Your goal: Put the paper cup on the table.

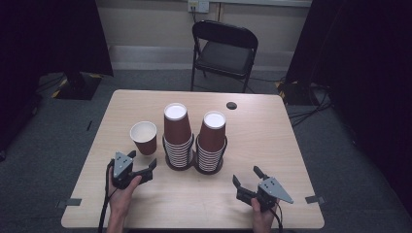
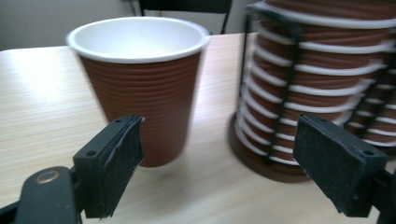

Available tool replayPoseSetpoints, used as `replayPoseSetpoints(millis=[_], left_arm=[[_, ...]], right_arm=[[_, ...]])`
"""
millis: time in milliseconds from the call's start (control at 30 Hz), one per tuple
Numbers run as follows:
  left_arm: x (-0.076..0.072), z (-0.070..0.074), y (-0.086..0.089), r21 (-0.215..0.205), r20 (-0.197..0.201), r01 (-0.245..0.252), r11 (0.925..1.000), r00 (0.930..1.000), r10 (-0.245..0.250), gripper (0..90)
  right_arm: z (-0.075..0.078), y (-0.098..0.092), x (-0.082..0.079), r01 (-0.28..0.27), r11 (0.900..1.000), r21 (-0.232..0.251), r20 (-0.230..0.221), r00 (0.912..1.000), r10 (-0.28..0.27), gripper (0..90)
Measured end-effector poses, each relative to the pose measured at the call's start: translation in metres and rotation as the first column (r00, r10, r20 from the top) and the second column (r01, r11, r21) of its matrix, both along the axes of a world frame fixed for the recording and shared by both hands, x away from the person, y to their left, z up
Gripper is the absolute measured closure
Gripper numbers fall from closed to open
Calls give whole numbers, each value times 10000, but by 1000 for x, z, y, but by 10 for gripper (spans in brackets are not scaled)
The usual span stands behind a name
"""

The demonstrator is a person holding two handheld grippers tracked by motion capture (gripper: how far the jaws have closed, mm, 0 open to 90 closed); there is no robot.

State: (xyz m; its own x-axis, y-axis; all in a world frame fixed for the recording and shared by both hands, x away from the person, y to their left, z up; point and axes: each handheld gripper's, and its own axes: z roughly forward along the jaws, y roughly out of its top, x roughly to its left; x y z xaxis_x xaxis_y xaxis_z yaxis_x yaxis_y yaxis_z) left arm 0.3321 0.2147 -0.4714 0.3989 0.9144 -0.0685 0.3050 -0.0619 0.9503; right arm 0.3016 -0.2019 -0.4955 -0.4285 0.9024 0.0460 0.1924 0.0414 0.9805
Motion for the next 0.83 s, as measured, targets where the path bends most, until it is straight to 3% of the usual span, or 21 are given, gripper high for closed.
replayPoseSetpoints(millis=[133,300,400,600,700,767,833], left_arm=[[-17,-2,-13,-65,217,381,9993,9990,-379,156],[-34,-7,-26,-998,402,1166,9882,9928,-1131,153],[-41,-8,-35,-665,535,755,9949,9960,-721,155],[-51,-18,-48,-371,962,846,9957,9921,-807,155],[-53,-25,-50,-55,864,511,9987,9950,-504,154],[-56,-25,-52,158,1167,271,9995,9927,-288,153],[-55,-25,-54,350,1152,271,9990,9929,-310,154]], right_arm=[[0,0,0,6,10000,12,-7,10000,-6,143],[0,0,0,-1,10000,-4,-5,10000,1,143],[0,0,0,9,10000,-5,13,10000,-9,144],[0,0,0,-4,10000,-20,7,10000,4,156],[0,1,0,-53,9999,-155,-12,10000,53,160],[0,2,1,-147,9995,-291,-135,9998,143,161],[1,3,2,-240,9989,-402,-218,9995,232,160]])
